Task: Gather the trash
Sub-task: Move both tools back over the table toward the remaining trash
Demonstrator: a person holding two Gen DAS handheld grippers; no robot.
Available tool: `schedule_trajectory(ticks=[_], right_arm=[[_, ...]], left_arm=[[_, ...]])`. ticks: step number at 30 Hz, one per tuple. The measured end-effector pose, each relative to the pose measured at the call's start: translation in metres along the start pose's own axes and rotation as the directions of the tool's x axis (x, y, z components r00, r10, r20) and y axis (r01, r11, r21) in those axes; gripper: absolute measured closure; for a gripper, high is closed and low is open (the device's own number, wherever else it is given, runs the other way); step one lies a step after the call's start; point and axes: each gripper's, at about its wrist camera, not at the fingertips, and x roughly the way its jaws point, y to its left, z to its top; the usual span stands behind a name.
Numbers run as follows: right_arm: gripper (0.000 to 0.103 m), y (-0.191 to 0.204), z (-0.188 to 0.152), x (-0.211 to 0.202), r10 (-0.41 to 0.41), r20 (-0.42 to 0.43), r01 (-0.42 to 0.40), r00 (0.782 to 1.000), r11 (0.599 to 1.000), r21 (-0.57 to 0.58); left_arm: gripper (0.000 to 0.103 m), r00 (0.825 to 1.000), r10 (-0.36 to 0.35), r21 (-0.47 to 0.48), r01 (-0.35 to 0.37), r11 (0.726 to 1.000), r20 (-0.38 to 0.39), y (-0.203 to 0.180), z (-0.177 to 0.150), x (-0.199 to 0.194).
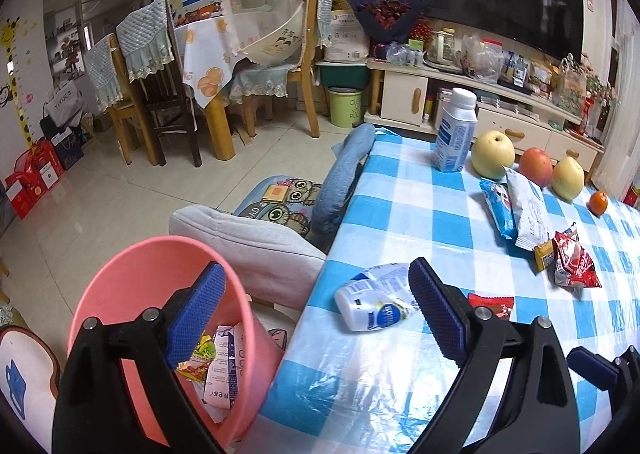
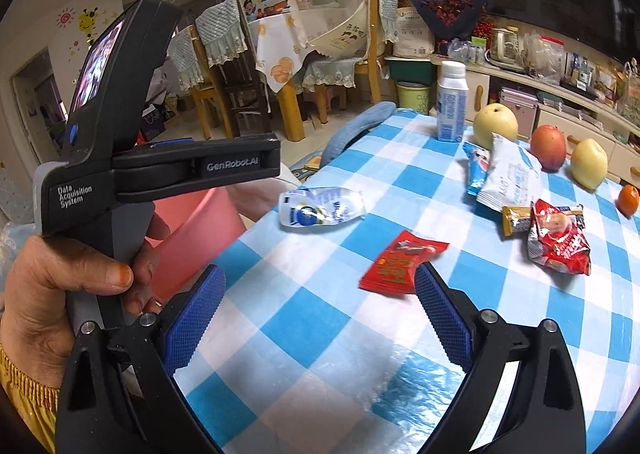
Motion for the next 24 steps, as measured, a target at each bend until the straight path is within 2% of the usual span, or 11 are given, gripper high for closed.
schedule_trajectory(ticks=[13,24], right_arm=[[0.009,-0.055,-0.001,-0.018,-0.055,0.007,0.054,0.998,0.996,0.074],[0.009,-0.128,-0.003,-0.033,-0.161,-0.024,0.163,0.987,0.972,0.169]], left_arm=[[0.01,1.0,-0.021,0.097,0.023,0.995,-0.02,-0.041,-0.005,0.01],[0.01,0.99,-0.113,0.194,0.127,0.973,-0.083,-0.085,-0.02,0.016]])
